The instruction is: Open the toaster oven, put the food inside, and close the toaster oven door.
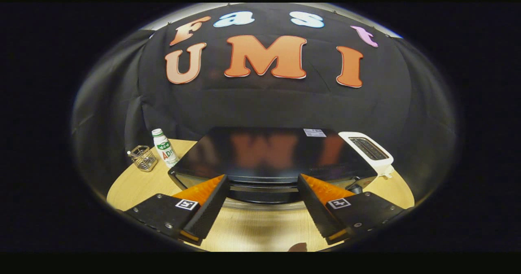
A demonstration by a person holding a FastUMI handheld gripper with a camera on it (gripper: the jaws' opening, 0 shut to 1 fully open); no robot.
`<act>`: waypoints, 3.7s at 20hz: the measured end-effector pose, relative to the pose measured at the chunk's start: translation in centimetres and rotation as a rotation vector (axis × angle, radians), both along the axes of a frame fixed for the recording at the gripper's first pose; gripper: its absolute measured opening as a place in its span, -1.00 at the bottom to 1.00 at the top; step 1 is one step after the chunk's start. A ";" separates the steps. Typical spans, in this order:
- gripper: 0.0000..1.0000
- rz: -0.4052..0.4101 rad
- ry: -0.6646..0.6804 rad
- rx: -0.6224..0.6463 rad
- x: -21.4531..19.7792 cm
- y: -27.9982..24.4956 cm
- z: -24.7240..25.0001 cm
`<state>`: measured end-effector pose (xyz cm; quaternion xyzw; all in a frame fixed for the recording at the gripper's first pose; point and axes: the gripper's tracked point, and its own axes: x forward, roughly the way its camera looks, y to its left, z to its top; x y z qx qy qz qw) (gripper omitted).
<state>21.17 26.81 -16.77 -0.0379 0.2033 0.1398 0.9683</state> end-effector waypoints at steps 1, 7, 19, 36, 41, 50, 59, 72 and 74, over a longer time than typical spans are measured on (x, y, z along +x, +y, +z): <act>0.99 -0.002 -0.001 0.003 0.0 0.1 -0.2; 0.99 -0.001 -0.014 -0.015 -0.9 -0.3 -0.5; 0.97 -0.018 -0.038 0.028 -8.2 -3.0 -5.0; 0.98 -0.012 0.054 -0.039 -13.2 -4.9 -13.9; 0.97 -0.010 0.067 -0.048 -13.2 -5.1 -14.2; 0.99 -0.009 0.182 -0.072 -13.3 -5.1 -16.8; 0.98 -0.016 0.150 -0.009 -13.6 -5.6 -14.4; 0.97 0.031 0.006 0.031 -21.5 -6.9 -9.6; 0.97 0.035 0.027 0.037 -23.4 -7.2 -10.9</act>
